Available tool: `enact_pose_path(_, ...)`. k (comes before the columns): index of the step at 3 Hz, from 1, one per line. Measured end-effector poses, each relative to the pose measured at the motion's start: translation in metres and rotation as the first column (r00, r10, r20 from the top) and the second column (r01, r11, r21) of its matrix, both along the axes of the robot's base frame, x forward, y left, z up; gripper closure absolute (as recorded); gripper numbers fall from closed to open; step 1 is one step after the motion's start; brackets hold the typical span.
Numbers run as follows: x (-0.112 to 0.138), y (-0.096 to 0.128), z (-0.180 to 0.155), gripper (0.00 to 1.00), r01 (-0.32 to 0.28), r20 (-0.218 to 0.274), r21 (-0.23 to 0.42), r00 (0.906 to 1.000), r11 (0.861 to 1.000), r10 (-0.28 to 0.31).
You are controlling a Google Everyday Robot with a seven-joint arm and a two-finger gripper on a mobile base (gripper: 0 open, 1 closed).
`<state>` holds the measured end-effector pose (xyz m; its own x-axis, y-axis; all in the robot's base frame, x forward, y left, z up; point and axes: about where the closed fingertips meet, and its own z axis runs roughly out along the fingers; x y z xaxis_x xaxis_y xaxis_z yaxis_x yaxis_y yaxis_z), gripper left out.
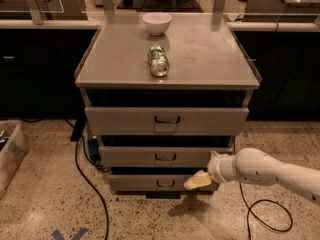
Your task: Open middle drawer
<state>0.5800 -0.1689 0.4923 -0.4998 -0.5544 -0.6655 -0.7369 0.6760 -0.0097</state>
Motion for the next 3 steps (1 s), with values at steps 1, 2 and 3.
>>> enact_pose_path(1,0.004,0.002,-0.003,0.0,0.002,-0.006,-0.001,1.0,1.0,-0.002)
enact_pose_path(2,0.051,0.005,-0.012,0.0,-0.023,-0.02,-0.058,0.9995,0.998,0.022)
enact_pose_path(3,0.049,0.005,-0.013,0.0,-0.023,-0.022,-0.057,0.9995,0.998,0.022)
